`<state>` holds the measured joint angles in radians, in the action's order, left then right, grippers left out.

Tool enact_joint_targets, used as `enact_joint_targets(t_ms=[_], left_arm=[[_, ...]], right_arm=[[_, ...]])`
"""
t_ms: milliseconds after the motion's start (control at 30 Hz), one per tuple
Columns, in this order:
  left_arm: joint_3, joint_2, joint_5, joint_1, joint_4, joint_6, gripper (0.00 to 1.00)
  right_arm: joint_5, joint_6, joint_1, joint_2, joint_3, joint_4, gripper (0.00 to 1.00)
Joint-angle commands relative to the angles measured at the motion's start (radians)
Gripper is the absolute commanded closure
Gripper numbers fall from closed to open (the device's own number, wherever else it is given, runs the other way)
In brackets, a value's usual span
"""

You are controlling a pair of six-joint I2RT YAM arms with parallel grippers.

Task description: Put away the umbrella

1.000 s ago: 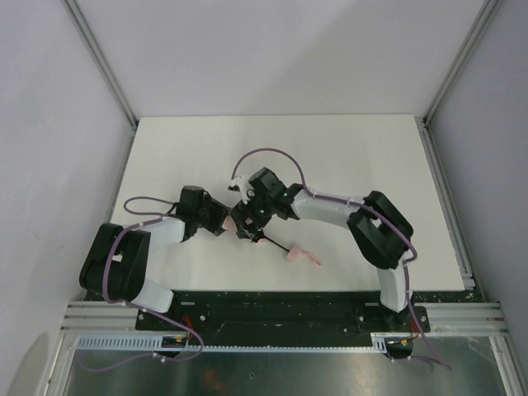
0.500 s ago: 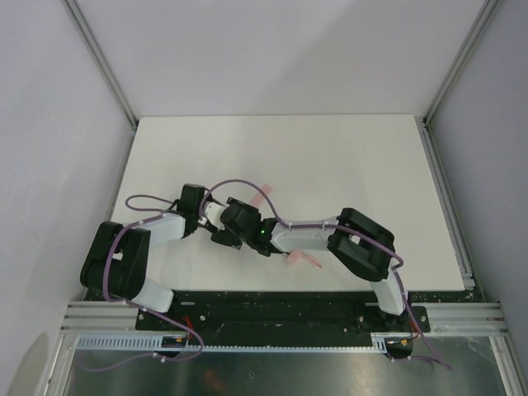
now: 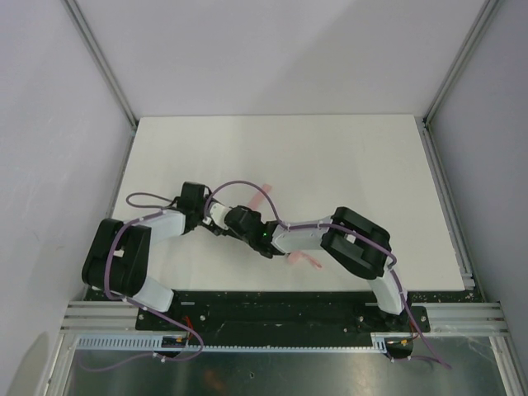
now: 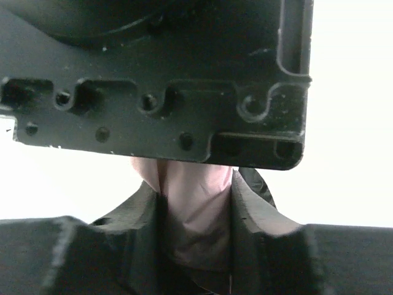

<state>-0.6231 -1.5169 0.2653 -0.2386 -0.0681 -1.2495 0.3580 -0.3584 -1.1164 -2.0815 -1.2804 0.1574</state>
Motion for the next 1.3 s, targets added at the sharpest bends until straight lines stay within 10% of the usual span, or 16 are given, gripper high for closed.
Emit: enact_joint_targets(t_ms=[0, 200, 533, 1067, 1267], left_arm=[[0.006, -0.032, -0.067, 0.0, -0.175, 0.092, 0.68], [-0.024, -0.032, -0.091, 0.0, -0.174, 0.133, 0.23], [0.0, -0.046, -0.141, -0.007, -0.161, 0.168, 0.1], [0.041, -0.036, -0.165, -0.118, -0.069, 0.14, 0.8], [0.076, -0.025, -0.165, -0.12, -0.041, 0.133, 0.99]], right_arm=[[-0.071, 0.072, 0.064, -0.026, 0.051, -0.062, 0.82], [-0.3, 0.203, 0.112, -0.017, 0.076, -0.085, 0.99], [-0.881, 0.462, 0.269, -0.031, 0.079, -0.051, 1.0], [-1.243, 0.897, 0.362, -0.148, 0.046, 0.239, 0.98], [-1.068, 0.737, 0.356, -0.042, 0.024, 0.011, 0.33]])
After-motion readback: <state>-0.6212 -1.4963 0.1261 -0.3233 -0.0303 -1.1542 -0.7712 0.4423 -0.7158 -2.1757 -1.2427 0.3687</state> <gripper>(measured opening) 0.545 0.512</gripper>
